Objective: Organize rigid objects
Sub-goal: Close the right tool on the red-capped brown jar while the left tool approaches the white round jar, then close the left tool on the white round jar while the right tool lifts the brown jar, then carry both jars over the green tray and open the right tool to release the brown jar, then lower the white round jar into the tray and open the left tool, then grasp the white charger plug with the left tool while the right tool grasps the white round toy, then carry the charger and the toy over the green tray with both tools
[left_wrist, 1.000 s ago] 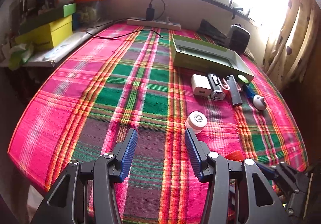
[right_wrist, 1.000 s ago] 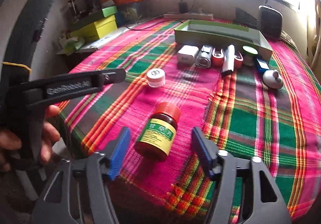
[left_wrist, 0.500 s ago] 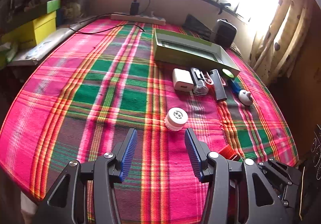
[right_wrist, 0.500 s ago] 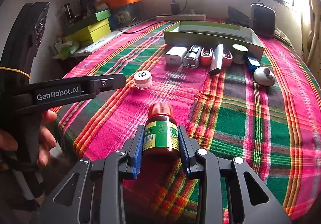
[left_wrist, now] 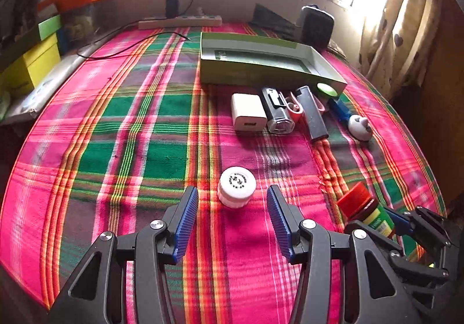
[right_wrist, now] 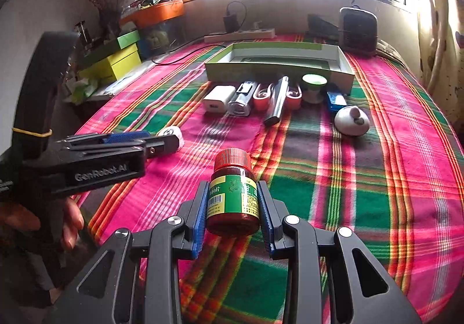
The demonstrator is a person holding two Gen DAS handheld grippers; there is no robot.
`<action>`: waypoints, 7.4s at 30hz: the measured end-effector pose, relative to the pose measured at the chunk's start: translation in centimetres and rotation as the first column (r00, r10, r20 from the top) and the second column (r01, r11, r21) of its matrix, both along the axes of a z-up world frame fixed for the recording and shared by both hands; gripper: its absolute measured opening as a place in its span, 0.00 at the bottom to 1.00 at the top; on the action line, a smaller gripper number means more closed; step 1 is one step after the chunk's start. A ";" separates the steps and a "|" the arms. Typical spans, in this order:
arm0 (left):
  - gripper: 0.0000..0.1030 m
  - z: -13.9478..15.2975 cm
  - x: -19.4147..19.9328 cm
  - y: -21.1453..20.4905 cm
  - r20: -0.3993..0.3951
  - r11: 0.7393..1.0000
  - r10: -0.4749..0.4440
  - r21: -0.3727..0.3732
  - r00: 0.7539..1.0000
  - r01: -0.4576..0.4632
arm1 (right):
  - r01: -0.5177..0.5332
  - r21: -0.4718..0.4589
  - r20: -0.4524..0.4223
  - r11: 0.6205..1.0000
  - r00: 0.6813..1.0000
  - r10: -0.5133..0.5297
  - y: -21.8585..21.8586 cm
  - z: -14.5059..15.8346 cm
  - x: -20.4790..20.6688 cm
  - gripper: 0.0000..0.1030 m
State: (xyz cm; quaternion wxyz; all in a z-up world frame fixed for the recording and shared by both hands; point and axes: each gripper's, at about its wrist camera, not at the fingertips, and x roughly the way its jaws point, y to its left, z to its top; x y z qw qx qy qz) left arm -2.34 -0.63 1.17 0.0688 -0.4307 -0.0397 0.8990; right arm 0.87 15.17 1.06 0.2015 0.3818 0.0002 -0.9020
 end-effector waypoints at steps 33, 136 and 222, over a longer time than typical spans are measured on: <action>0.27 3.9 -4.8 1.2 -0.041 0.999 -0.042 -0.004 0.998 0.042 | 0.084 -0.017 -0.040 0.996 0.996 -0.085 3.9 4.7 -7.0 0.32; 0.41 4.7 -13.7 0.2 -0.044 0.998 -0.007 0.055 0.999 0.010 | 0.197 0.056 -0.039 0.979 0.980 -0.195 6.5 4.9 -18.4 0.44; 0.32 -0.5 -10.2 1.2 0.047 1.000 0.003 0.026 0.999 -0.004 | 0.270 0.157 0.073 0.950 0.956 -0.284 8.9 -0.2 -13.0 0.40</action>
